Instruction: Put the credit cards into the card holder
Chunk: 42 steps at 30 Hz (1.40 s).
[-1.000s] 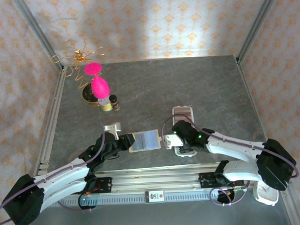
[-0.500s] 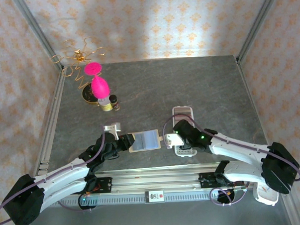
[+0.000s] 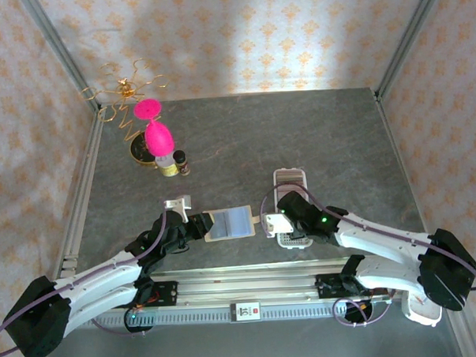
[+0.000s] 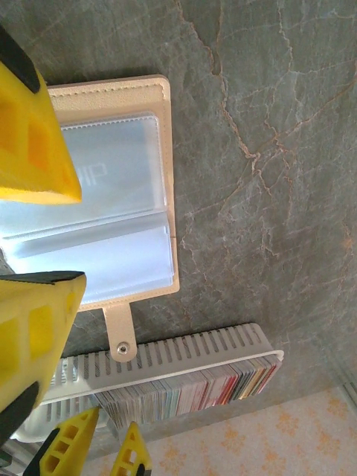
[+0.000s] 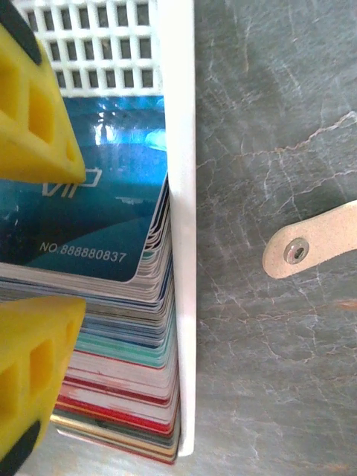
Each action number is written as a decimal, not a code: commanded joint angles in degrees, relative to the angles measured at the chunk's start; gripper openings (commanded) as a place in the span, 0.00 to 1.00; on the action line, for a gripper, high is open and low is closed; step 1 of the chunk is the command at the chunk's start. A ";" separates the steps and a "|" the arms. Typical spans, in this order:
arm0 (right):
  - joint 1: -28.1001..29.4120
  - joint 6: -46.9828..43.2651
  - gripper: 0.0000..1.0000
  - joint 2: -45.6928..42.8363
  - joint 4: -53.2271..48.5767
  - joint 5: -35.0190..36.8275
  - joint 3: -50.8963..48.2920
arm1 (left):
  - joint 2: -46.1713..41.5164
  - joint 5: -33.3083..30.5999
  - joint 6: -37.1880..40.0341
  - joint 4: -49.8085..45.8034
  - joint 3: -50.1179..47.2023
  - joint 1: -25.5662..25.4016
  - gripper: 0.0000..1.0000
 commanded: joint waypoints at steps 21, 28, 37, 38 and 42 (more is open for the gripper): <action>-0.04 0.78 0.12 -0.80 -2.70 2.72 0.65 | 0.03 0.46 -0.53 1.39 -0.05 -0.39 0.29; -0.04 2.53 0.06 -1.83 -7.83 0.64 3.32 | -0.02 0.46 -0.55 1.14 0.21 -0.38 0.29; 0.05 5.26 0.00 -4.07 -13.39 -1.79 5.05 | -0.06 0.57 -0.46 0.78 0.46 -0.34 0.29; 0.13 5.48 0.00 -4.43 -13.87 -2.09 5.27 | -0.10 0.55 -0.46 0.72 0.47 -0.39 0.29; 0.23 6.44 0.00 -5.61 -16.87 -4.20 7.12 | -0.19 0.48 -0.38 0.45 0.56 -0.39 0.29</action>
